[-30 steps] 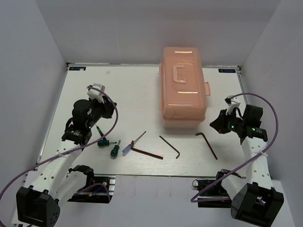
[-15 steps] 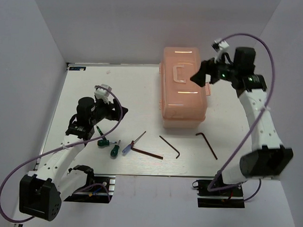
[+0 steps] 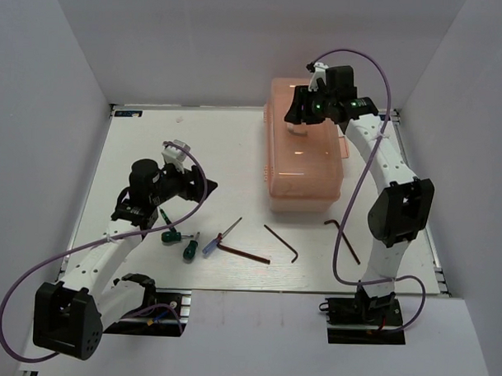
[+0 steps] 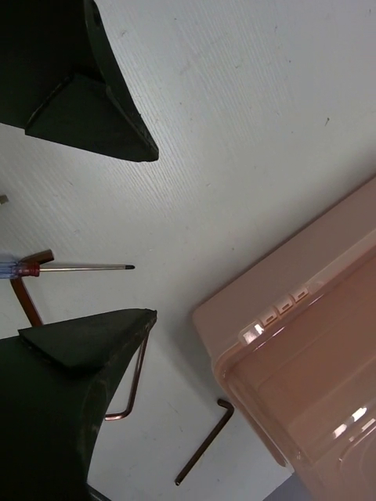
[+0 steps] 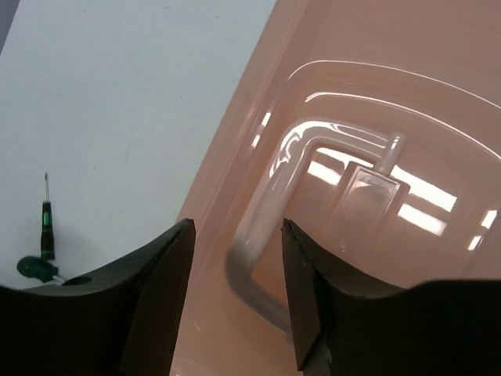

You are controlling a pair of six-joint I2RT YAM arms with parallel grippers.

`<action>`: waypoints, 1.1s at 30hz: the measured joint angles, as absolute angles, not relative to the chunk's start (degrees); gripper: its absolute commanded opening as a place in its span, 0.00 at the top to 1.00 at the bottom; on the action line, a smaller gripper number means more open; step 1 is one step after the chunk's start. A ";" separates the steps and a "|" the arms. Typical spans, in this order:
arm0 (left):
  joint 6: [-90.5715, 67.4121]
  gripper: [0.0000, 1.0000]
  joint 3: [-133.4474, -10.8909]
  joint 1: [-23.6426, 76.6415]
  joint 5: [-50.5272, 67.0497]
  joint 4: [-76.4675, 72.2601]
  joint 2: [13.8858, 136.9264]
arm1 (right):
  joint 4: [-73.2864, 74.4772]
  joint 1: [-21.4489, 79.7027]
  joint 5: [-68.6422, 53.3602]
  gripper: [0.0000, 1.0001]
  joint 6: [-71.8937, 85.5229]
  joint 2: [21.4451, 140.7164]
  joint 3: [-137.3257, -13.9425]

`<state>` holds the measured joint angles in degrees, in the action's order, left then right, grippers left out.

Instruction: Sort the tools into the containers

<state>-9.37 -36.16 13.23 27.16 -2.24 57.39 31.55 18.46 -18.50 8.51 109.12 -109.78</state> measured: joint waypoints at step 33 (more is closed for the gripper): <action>-25.93 0.15 -49.71 16.08 39.22 -28.95 84.40 | 30.26 20.56 -8.29 0.61 28.42 111.85 -109.71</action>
<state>-25.93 -49.71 16.08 39.22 -28.95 84.40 30.26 20.56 -8.29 28.42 111.85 -109.71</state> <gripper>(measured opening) 0.855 0.404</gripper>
